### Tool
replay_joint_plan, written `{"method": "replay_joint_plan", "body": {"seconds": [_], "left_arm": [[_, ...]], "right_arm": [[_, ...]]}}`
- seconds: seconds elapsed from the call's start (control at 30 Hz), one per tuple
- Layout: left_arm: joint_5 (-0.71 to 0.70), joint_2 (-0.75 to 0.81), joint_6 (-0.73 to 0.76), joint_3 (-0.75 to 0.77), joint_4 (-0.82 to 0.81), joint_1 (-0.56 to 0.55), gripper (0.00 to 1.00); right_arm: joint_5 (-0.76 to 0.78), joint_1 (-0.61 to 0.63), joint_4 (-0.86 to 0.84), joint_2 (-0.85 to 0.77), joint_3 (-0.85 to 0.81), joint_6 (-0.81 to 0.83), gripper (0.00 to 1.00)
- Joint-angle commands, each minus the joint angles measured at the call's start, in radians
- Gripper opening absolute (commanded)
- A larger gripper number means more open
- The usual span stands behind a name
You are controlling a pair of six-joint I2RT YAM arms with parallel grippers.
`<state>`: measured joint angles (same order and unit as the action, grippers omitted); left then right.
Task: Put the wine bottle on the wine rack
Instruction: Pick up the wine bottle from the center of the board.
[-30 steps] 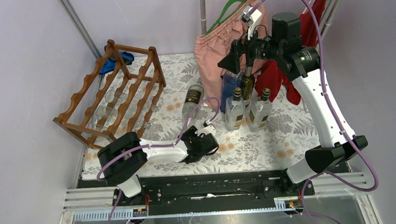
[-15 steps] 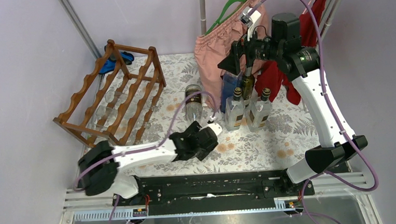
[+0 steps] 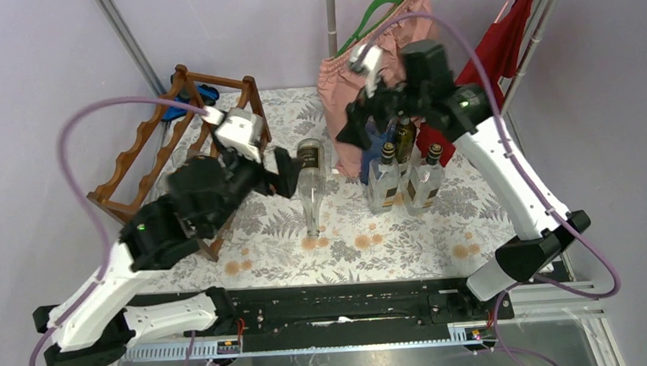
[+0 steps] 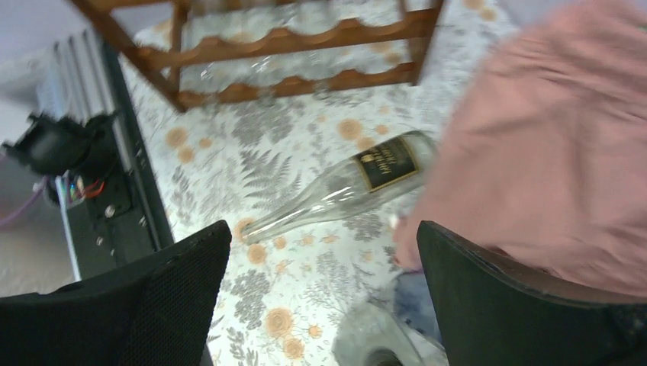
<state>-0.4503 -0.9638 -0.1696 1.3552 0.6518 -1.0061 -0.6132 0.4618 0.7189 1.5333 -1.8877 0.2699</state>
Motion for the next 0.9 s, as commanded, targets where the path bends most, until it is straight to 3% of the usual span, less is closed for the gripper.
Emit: {"method": "replay_joint_plan", "body": {"seconds": [0.0,0.13,0.3,0.4,0.6,0.7,0.87], "left_arm": [[-0.068,-0.026,0.06,0.214,-0.023,0.009,0.99],[-0.132,0.008,0.071,0.277,-0.062,0.009,0.98],[-0.198,0.128,0.056,0.181,-0.158,0.009,0.98],[-0.21,0.161,0.048,0.146,-0.167,0.009,0.98],[-0.224,0.188,0.075,0.122,-0.173,0.009,0.99],[-0.223,0.201,0.079,0.105,-0.182,0.009,0.99],[-0.231,0.215,0.077,0.084,-0.18,0.009,0.99]], "right_arm": [[0.15,0.2,0.091,0.045,-0.021,0.134,1.0],[0.221,0.287,0.108,0.118,-0.013,0.075,1.0],[0.327,0.373,-0.014,0.178,0.106,-0.067,1.0],[0.454,0.409,-0.115,0.255,0.132,-0.242,1.0],[0.626,0.44,-0.192,0.475,0.062,-0.589,1.0],[0.733,0.475,-0.181,0.564,0.044,-0.656,1.0],[0.723,0.488,-0.192,0.693,0.003,-0.772,1.0]]}}
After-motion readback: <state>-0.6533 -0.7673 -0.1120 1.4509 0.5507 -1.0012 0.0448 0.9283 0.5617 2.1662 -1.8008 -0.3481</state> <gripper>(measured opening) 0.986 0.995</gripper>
